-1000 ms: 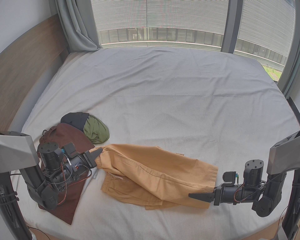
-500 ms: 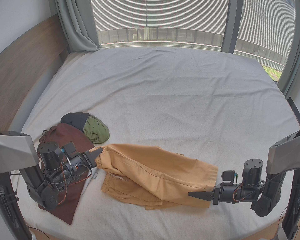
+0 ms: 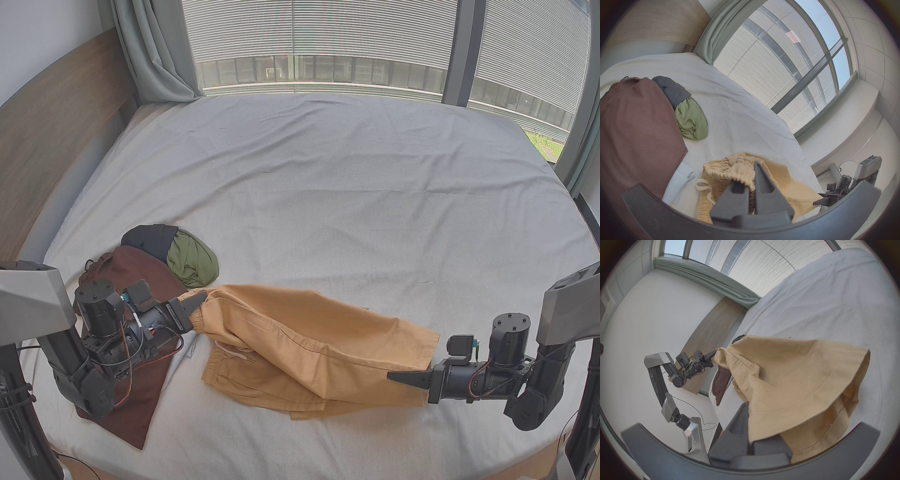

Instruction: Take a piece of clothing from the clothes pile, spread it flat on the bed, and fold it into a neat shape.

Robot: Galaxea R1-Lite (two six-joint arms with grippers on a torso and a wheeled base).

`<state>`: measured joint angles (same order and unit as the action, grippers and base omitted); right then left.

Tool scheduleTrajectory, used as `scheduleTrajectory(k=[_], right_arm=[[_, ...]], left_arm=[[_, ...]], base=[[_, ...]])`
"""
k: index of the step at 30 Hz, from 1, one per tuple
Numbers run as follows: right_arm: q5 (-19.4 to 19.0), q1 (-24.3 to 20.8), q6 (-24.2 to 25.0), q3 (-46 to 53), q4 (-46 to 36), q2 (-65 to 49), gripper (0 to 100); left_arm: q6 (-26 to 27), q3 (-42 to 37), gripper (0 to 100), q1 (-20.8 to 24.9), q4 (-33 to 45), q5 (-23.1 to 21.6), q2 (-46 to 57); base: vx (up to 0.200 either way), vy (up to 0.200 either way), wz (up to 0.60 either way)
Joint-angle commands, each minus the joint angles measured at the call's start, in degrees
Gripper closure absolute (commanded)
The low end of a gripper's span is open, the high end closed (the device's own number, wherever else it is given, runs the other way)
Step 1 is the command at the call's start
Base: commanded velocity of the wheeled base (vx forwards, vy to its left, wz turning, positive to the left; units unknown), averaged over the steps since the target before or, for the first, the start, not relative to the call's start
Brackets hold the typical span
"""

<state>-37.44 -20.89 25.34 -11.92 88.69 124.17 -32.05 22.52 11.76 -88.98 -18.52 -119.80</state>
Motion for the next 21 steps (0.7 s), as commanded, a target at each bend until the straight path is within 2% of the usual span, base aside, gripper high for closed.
scheduleTrajectory(k=[1,6,8,10,15,21], right_arm=[[-0.09,0.50,-0.03,-0.29,-0.09,-2.97,100],[-0.09,0.59,-0.03,-0.65,-0.09,-5.43,100],[-0.09,0.59,0.06,-1.09,-0.09,-7.54,100],[0.00,0.68,0.06,-1.17,-0.09,-8.51,100],[0.00,0.68,0.23,-1.26,-0.09,-12.38,100],[0.00,0.59,0.32,-1.35,-0.09,-13.78,100]], left_arm=[[0.06,-0.98,100,0.10,-0.05,-1.43,2.55],[-0.03,-2.04,100,0.01,-0.05,-4.33,5.10],[0.06,-3.00,100,-0.25,-0.05,-6.97,6.68],[0.06,-3.62,100,-1.22,-0.05,-8.46,7.74],[0.32,-5.11,100,-5.70,-0.05,-17.17,10.81],[1.64,-6.34,100,-9.39,-0.05,-23.05,13.19]], base=[[0.000,0.000,0.00],[0.000,0.000,0.00],[0.000,0.000,0.00],[0.000,0.000,0.00],[0.000,0.000,0.00],[0.000,0.000,0.00]])
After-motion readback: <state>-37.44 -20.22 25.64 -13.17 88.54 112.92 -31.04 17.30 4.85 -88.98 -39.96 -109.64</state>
